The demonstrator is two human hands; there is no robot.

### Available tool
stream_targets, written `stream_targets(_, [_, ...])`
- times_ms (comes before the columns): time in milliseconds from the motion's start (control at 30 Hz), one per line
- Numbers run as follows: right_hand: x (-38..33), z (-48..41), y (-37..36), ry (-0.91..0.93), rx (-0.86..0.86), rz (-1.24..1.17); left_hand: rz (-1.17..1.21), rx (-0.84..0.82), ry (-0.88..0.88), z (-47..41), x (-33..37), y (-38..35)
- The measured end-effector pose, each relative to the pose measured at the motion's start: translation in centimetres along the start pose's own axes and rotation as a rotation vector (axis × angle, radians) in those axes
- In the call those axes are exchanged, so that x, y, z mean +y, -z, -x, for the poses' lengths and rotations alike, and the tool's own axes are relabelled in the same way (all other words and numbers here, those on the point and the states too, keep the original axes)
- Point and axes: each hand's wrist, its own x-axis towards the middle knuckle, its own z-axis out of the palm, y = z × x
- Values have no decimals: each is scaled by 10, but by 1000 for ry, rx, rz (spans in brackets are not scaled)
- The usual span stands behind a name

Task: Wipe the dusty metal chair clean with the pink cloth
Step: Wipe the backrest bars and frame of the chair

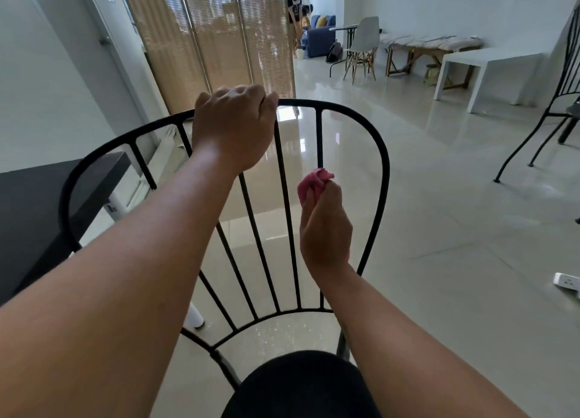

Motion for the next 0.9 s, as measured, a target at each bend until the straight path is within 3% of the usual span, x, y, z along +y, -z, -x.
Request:
stream_targets(167, [45,89,-12,-186,-126,-44,-20,-1,22,-1,1,-3])
stream_targets(300, [67,160,-2,-455,-411,195,-52,3,27,0,1,-3])
stream_targets(467, [59,138,21,-505,-546,236,-34,-25,52,1,4,2])
stream_targets(700, [-17,-2,46,-114,-249,84,-21,-49,43,1,6,3])
stream_targets(900, [-61,-89,37,-122,-142,72,-12,-83,22,-2,2,4])
